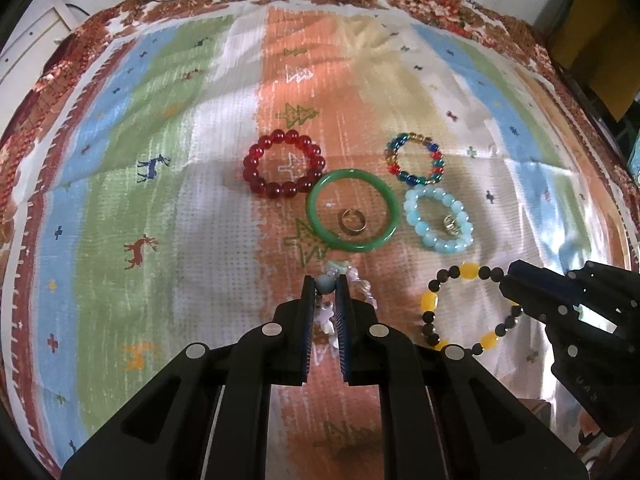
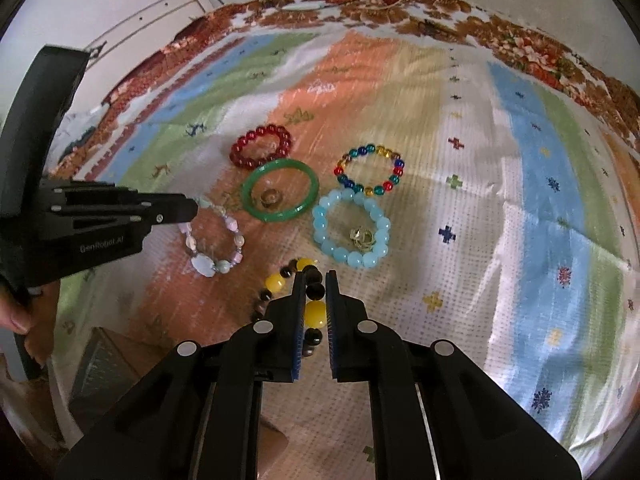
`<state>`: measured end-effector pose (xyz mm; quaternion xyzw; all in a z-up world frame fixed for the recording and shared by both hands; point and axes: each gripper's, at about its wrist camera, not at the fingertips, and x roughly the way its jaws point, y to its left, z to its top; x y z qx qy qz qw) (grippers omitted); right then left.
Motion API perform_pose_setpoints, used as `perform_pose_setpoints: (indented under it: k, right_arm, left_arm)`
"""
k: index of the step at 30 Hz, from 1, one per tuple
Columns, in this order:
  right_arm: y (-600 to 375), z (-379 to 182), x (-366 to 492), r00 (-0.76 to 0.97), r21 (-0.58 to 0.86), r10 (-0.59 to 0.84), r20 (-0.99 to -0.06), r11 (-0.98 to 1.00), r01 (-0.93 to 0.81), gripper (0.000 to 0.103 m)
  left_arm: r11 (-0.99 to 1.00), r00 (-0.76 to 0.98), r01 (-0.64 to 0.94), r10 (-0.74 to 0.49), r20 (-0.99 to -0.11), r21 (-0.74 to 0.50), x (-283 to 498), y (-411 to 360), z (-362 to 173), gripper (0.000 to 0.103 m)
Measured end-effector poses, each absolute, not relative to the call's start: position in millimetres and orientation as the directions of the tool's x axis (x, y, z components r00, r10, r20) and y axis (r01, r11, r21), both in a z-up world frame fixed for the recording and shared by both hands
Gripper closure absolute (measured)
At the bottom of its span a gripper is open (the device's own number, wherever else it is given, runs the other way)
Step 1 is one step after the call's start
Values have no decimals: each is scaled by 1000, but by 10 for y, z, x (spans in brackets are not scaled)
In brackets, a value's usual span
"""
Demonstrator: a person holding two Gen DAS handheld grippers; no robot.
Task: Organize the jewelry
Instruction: 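Lift and carry both held bracelets over the silver tin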
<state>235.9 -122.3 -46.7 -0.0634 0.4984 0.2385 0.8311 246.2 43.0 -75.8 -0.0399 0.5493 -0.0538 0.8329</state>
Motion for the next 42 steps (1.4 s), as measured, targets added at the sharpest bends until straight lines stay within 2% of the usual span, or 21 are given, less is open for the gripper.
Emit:
perform_pose_setpoints:
  k: [18, 42]
  right_arm:
    - [-1249, -68, 2123, 461, 146, 374, -805, 877, -457, 93]
    - [-1321, 364, 1525, 540, 126, 408, -736, 867, -483, 93]
  left_arm:
    - [985, 490, 66, -171, -855, -159, 2155, 394, -296, 93]
    - [983, 591, 132, -183, -786, -129, 1480, 146, 125, 93]
